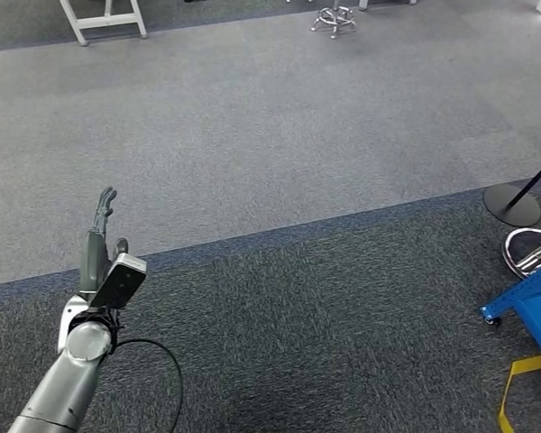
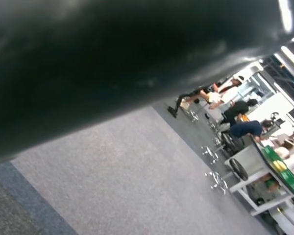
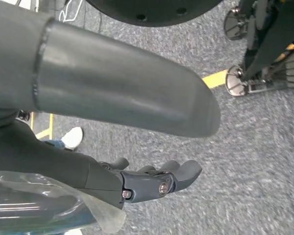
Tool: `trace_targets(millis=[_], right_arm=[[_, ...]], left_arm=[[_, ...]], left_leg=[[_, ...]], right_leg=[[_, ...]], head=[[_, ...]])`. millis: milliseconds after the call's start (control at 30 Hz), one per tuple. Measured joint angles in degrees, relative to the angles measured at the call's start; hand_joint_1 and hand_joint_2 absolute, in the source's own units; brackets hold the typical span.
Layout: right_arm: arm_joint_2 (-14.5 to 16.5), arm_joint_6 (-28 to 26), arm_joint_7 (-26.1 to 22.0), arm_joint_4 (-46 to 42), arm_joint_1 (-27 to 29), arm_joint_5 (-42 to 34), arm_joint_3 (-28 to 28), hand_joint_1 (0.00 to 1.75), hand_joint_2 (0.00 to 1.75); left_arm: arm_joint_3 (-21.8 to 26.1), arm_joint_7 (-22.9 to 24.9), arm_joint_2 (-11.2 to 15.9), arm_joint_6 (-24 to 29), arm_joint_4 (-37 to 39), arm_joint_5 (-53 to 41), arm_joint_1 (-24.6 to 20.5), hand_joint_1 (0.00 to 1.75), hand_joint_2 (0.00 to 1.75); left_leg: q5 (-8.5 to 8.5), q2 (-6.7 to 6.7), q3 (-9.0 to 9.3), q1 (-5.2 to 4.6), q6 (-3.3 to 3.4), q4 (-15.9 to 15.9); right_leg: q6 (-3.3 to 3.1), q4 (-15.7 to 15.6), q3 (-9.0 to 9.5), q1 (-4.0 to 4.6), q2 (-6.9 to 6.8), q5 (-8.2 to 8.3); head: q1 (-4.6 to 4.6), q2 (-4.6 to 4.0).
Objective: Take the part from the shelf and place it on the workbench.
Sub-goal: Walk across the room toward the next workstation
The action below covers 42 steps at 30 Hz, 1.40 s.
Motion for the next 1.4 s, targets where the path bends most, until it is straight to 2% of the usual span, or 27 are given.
trace_targets(millis=[67,133,200,233,267,300,333,400,467,500,567,633,733,767,800,833,867,933,1000,1067,1133,1167,1200,1267,1300,1333,1400], right_arm=[[-0.01,0.02,0.01,0.00,0.18,0.00,0.00,0.00,0.00],[-0.02,0.03,0.01,0.00,0.33,-0.01,-0.01,0.00,0.00],[-0.02,0.04,-0.01,0.00,0.25,-0.01,-0.02,0.00,0.00],[-0.02,0.07,-0.01,0.01,0.21,-0.01,-0.02,0.00,0.00],[-0.01,0.09,-0.01,0.01,0.20,0.00,-0.02,0.00,0.00],[-0.01,0.11,0.01,0.02,0.22,0.01,-0.02,0.00,0.00],[-0.01,0.14,0.06,0.02,0.25,0.03,-0.03,0.00,0.00],[-0.03,0.14,0.25,0.02,0.22,0.11,-0.04,0.00,0.00],[-0.04,0.15,0.40,0.02,0.05,0.16,-0.05,0.00,0.00],[-0.04,0.15,0.44,0.02,0.00,0.17,-0.07,0.00,0.00],[-0.04,0.14,0.52,0.02,0.04,0.16,-0.13,0.00,0.00],[-0.04,0.14,0.58,0.02,0.08,0.15,-0.23,0.00,0.00],[-0.04,0.18,0.65,0.02,-0.05,0.15,-0.37,0.00,0.00],[-0.04,0.23,0.66,0.02,-0.05,0.15,-0.40,0.00,0.00],[-0.04,0.28,0.66,0.02,-0.02,0.15,-0.43,0.00,0.00],[-0.04,0.34,0.66,0.02,0.01,0.15,-0.46,0.00,0.00],[-0.04,0.42,0.66,0.02,0.02,0.15,-0.49,0.00,0.00],[0.00,0.54,0.64,0.02,-0.05,0.15,-0.58,0.00,0.00],[0.05,0.68,0.60,0.02,-0.11,0.14,-0.71,0.00,0.00],[0.06,0.90,0.51,0.02,0.03,0.15,-0.79,0.00,0.00],[0.06,1.11,0.37,0.02,0.21,0.17,-0.83,0.00,0.00],[0.06,1.23,0.30,0.02,0.20,0.17,-0.84,0.00,0.00],[0.07,1.34,0.23,0.02,0.15,0.17,-0.85,0.00,0.00],[0.07,1.56,0.11,0.03,0.09,0.17,-0.85,0.00,0.00],[0.07,1.61,0.09,0.03,0.12,0.17,-0.85,0.00,0.00],[0.06,1.64,0.07,0.04,0.15,0.17,-0.85,0.00,0.00],[0.04,1.70,0.04,0.03,0.17,0.17,-0.86,0.00,0.00]], left_arm=[[-0.05,0.00,-0.11,-0.07,0.05,0.00,-0.07,0.00,0.00],[-0.19,-0.02,-0.23,-0.13,0.06,0.00,-0.24,0.00,0.00],[-0.29,-0.04,-0.20,-0.16,0.07,0.00,-0.18,0.00,0.00],[-0.32,-0.04,-0.18,-0.16,0.09,0.01,-0.07,0.00,0.00],[-0.39,-0.04,-0.19,-0.17,0.14,0.00,0.03,0.00,0.00],[-0.46,-0.04,-0.21,-0.18,0.18,0.00,0.07,0.00,0.00],[-0.54,-0.04,-0.24,-0.20,0.23,0.00,0.07,0.00,0.00],[-0.67,-0.04,-0.26,-0.31,0.27,0.00,-0.03,0.00,0.00],[-0.74,-0.04,-0.25,-0.46,0.29,0.00,-0.17,0.00,0.00],[-0.77,-0.04,-0.25,-0.53,0.29,0.00,-0.22,0.00,0.00],[-0.86,-0.04,-0.25,-0.63,0.30,0.00,-0.30,0.00,0.00],[-0.97,-0.04,-0.27,-0.71,0.30,-0.01,-0.34,0.00,0.00],[-1.03,-0.04,-0.13,-0.75,0.45,-0.03,-0.13,0.00,0.00],[-1.04,-0.04,-0.10,-0.77,0.55,-0.03,-0.03,0.00,0.00],[-1.05,-0.04,-0.09,-0.79,0.64,-0.03,0.04,0.00,0.00],[-1.06,-0.04,-0.10,-0.83,0.69,-0.03,0.06,0.00,0.00],[-1.07,-0.04,-0.10,-0.86,0.73,-0.04,0.02,0.00,0.00],[-1.07,-0.04,-0.08,-0.90,0.75,-0.09,-0.16,0.00,0.00],[-1.08,-0.04,-0.03,-0.93,0.77,-0.15,-0.35,0.00,0.00],[-1.09,-0.04,-0.06,-0.96,0.78,-0.18,-0.50,0.00,0.00],[-1.10,-0.04,-0.16,-0.99,0.78,-0.23,-0.61,0.00,0.00],[-1.09,-0.04,-0.17,-1.00,0.79,-0.25,-0.62,0.00,0.00],[-1.08,-0.04,-0.14,-1.02,0.79,-0.26,-0.57,0.00,0.00],[-1.05,-0.04,-0.09,-1.07,0.82,-0.26,-0.42,0.00,0.00],[-1.07,-0.04,-0.10,-1.10,0.83,-0.26,-0.36,0.00,0.00],[-1.08,-0.04,-0.11,-1.11,0.84,-0.26,-0.33,0.00,0.00],[-1.09,-0.04,-0.11,-1.12,0.85,-0.26,-0.36,0.00,0.00]], left_leg=[[0.17,0.84,0.13,-0.08,0.36,-0.48],[0.48,1.93,0.34,0.06,0.96,-0.96],[0.54,3.14,0.37,0.01,1.31,-1.08],[0.53,3.78,0.34,-0.05,1.38,-1.06],[0.51,4.44,0.33,-0.09,1.38,-1.05],[0.48,5.04,0.33,-0.09,1.37,-1.03],[0.44,5.60,0.35,-0.09,1.33,-1.02],[0.29,6.53,0.41,-0.19,1.05,-0.92],[0.06,7.31,0.41,-0.53,0.52,-0.72],[0.02,7.69,0.42,-0.68,0.24,-0.70],[-0.12,8.24,0.51,-0.59,-0.32,-0.67],[-1.71,7.02,-0.11,-0.31,-0.85,1.25],[-6.84,4.47,-4.38,-0.15,-1.14,11.30],[-7.62,4.24,-5.73,-0.16,-1.09,14.17],[-7.38,4.13,-6.38,-0.18,-0.96,15.34],[-6.05,4.02,-6.06,-0.21,-0.75,14.31],[-3.92,3.68,-4.82,-0.24,-0.48,11.29],[-0.41,1.79,-1.65,-0.25,0.10,3.87],[0.36,0.45,-0.14,-0.35,0.36,0.17],[0.35,0.99,0.01,-0.46,0.59,-0.48],[0.74,1.97,0.26,-0.34,1.13,-1.15],[0.91,2.55,0.36,-0.23,1.39,-1.45],[0.93,3.13,0.38,-0.27,1.51,-1.50],[0.89,4.31,0.34,-0.31,1.60,-1.48],[0.86,4.90,0.34,-0.31,1.57,-1.47],[0.81,5.46,0.34,-0.29,1.50,-1.43],[0.59,6.48,0.39,-0.24,1.17,-1.25]], right_leg=[[0.70,0.09,-0.50,-0.27,0.30,0.07],[1.18,2.43,-1.86,-0.20,-1.66,-1.53],[1.49,8.98,-5.08,-0.19,-4.11,-4.94],[1.65,12.66,-6.82,-0.26,-4.61,-6.41],[1.78,15.06,-7.93,-0.33,-4.85,-7.00],[1.87,15.46,-8.04,-0.37,-5.01,-6.59],[1.91,13.59,-6.97,-0.40,-5.25,-5.24],[1.83,5.96,-2.80,-0.29,-6.97,-2.16],[1.28,0.86,0.10,-0.07,-8.37,-0.98],[0.93,0.22,0.42,0.10,-8.44,-1.09],[0.17,0.09,0.41,0.11,-7.35,-0.74],[-0.51,-0.10,0.45,-0.01,-6.45,-0.45],[-1.05,-0.13,0.50,0.05,-4.85,-0.31],[-1.08,-0.11,0.52,0.14,-4.21,-0.30],[-1.10,-0.09,0.54,0.23,-3.56,-0.30],[-1.10,-0.06,0.58,0.29,-2.93,-0.30],[-1.09,-0.02,0.65,0.32,-2.30,-0.30],[-0.99,0.11,0.60,0.36,-1.18,-0.30],[-0.57,0.22,0.17,0.23,-0.30,-0.16],[0.07,0.19,-0.31,-0.01,0.24,0.00],[0.59,1.51,-1.25,0.01,-1.20,-1.04],[0.80,3.70,-2.39,0.05,-2.41,-2.38],[1.02,6.97,-3.97,0.04,-3.61,-4.09],[1.50,14.02,-7.37,-0.17,-4.66,-6.88],[1.71,15.68,-8.17,-0.31,-4.88,-7.06],[1.88,15.04,-7.83,-0.45,-5.12,-6.17],[2.10,8.27,-4.22,-0.68,-6.33,-2.78]], head=[[0.01,0.00],[0.24,0.00],[0.43,0.00],[0.44,0.00],[0.42,0.00],[0.44,0.00],[0.44,0.00],[0.46,0.00],[0.35,0.00],[0.28,0.00],[0.20,0.00],[0.12,0.00],[-0.04,0.00],[-0.05,0.00],[-0.04,0.00],[-0.04,0.00],[-0.04,0.00],[-0.02,0.00],[-0.02,0.00],[-0.01,0.00],[0.11,0.00],[0.17,0.00],[0.21,0.00],[0.23,0.00],[0.23,0.00],[0.25,0.00],[0.25,0.00]])
